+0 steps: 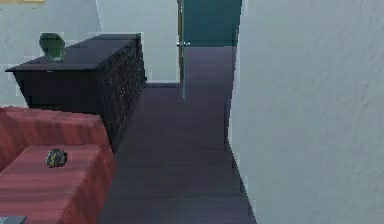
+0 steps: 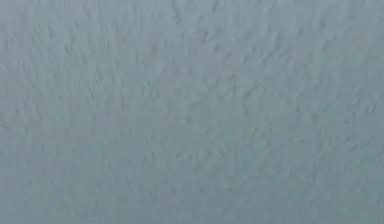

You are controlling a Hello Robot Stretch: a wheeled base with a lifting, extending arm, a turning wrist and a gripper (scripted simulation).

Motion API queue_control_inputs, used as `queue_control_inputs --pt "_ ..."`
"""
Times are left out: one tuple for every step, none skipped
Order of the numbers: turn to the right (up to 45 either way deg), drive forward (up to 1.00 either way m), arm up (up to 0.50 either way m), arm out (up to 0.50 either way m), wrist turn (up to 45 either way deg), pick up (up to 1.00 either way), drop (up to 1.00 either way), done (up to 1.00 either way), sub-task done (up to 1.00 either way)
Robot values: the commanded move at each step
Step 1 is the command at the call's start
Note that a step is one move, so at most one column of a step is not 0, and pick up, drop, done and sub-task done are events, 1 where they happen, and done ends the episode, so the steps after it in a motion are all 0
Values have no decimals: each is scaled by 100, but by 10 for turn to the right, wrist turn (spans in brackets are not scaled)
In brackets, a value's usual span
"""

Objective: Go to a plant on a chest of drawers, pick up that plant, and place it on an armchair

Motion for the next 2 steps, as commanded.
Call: queue_control_inputs --pt "0 100 0 0 0 0 0 0 0" --pt "0 100 0 0 0 0 0 0 0"
